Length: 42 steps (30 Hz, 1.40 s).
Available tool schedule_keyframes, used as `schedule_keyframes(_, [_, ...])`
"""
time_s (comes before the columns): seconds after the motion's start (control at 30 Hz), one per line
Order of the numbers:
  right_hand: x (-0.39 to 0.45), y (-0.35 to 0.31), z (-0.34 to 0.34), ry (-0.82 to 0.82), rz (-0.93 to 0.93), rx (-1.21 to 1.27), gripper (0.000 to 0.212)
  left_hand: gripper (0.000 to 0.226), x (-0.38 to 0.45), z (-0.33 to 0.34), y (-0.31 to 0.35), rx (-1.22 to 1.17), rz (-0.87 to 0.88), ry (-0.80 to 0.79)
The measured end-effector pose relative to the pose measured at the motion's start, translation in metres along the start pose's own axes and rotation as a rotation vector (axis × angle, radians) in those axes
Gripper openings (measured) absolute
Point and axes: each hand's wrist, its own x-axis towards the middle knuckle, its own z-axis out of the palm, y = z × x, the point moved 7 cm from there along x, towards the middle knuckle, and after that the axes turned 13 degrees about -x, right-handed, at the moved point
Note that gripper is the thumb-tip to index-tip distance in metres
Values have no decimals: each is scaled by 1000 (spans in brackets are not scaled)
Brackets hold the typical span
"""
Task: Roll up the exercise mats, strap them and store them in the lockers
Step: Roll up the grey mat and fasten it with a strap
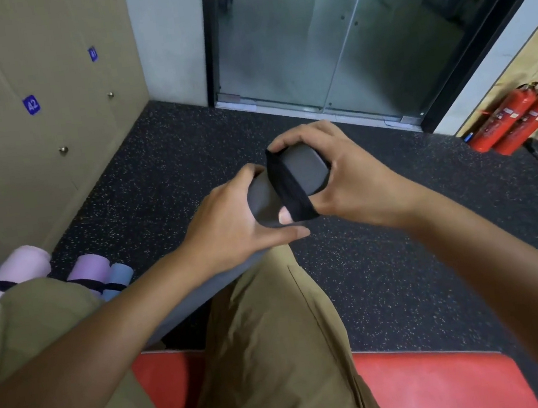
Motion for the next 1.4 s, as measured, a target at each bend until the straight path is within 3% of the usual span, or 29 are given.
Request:
schedule_keyframes(0.2, [18,-28,-33,-123,-44,-81,68,87,3,-17,24,-175,19,61])
schedule_keyframes(0.33, [31,-59,-59,-119,-130,-188,67,113,1,-23,43,-338,97,82])
schedule_keyframes(0.43, [34,-70,-58,-155,-141,-236,77,125,-13,-19,42,-430,123,69])
schedule_keyframes(0.73, [27,-111,-28,-100,-215,-96,104,119,-57,-42,27,-578,151,225])
schedule_keyframes(0.97, [27,-126,19,-199,-237,-57,115,120,-94,-51,-4,-602,109,219])
schedule_keyframes(1.17, [28,-138,35,-137,-248,21,118,110,-106,-70,3,-647,114,167])
schedule_keyframes(1.33, [31,-135,43,-113,-200,106,127,119,-105,-98,4,-636,144,237])
schedule_keyframes(1.4, [32,-131,44,-115,-178,143,133,111,-104,-111,8,-581,148,298])
